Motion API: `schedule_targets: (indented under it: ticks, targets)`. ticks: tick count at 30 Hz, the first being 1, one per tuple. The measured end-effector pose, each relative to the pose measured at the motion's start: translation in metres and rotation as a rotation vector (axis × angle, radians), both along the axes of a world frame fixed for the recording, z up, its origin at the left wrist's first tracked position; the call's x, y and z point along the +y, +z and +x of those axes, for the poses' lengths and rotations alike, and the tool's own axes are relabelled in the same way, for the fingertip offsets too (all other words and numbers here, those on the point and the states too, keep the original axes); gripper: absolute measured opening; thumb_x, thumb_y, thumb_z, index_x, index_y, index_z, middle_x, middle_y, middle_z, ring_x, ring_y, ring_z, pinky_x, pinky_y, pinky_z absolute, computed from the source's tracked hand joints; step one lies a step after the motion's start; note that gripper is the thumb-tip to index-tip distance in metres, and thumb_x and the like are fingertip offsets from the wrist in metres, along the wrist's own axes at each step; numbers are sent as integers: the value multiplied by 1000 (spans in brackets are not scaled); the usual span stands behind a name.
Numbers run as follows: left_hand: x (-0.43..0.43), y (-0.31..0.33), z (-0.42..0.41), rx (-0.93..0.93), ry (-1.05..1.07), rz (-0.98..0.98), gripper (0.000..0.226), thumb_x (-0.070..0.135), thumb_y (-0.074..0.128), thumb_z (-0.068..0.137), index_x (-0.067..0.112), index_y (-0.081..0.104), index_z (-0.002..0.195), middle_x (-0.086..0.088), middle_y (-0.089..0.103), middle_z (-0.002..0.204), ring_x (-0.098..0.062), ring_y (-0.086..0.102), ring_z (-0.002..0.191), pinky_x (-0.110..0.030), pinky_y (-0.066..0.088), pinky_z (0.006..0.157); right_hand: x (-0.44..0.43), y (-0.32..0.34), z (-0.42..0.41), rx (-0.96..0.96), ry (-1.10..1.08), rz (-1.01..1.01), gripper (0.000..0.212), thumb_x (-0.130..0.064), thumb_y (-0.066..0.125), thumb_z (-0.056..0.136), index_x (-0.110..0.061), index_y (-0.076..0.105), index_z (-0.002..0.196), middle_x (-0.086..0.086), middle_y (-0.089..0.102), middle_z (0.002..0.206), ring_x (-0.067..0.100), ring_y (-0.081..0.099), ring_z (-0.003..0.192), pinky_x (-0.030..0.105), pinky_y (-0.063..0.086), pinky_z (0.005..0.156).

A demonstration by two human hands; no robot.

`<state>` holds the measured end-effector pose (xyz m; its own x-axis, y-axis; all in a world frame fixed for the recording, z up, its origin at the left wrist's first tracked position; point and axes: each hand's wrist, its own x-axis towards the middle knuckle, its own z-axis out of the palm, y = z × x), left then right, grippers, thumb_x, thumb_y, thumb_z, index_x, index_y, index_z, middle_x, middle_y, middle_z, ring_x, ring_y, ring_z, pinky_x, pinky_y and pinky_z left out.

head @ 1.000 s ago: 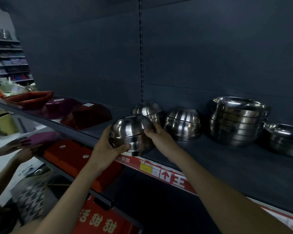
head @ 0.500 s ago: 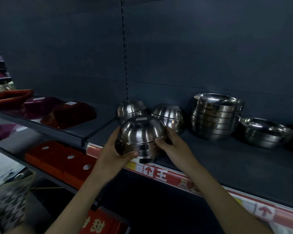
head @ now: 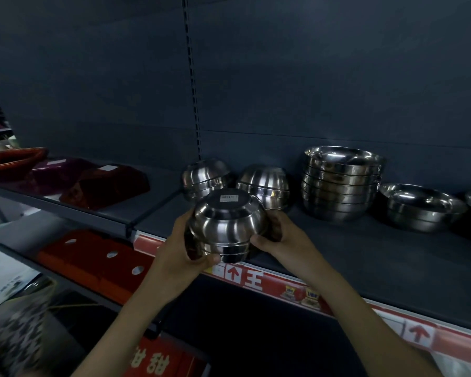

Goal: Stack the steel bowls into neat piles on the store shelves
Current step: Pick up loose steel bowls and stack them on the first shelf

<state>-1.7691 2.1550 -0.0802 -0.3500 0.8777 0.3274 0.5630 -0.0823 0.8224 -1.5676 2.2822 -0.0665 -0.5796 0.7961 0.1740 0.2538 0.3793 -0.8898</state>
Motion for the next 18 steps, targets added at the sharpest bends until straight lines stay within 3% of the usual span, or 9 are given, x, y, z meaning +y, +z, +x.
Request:
schedule_targets:
  ticks: [5,9,12,16,18]
  targets:
    - [-2,13,-4,-219,87,6,65,53,73,78,42,40,134,17,63,116,-2,60,109,-28,47,94,3,-3,1,123,-68,-85,46,-38,67,90,-27,54,132,-13,64,124,5,58,117,23,42,97]
    - [2,20,-5,-281,110,1,21,32,63,92,38,61,112,8,72,102,-4,66,98,-23,48,87,1,-2,2,104,-87,-53,22,-34,62,93,-32,60,115,-19,66,109,-1,60,106,13,42,81]
    - [3,19,-3,-243,99,10,19,25,61,95,26,69,112,6,76,99,-9,71,94,-27,52,86,1,-3,2,75,-89,-9,15,-33,63,93,-37,58,107,-23,64,101,-7,58,98,8,40,77]
    - [2,22,0,-205,92,23,17,19,58,97,25,69,109,3,75,91,-7,71,79,-14,51,69,0,-1,3,82,-80,-2,18,-31,65,92,-44,56,100,-27,62,98,-11,57,96,5,38,77]
    - [3,22,1,-181,106,15,17,19,57,97,22,70,108,1,75,89,-7,71,78,-13,51,67,-1,0,3,84,-79,16,19,-31,66,92,-43,56,102,-29,61,98,-15,55,95,4,38,78]
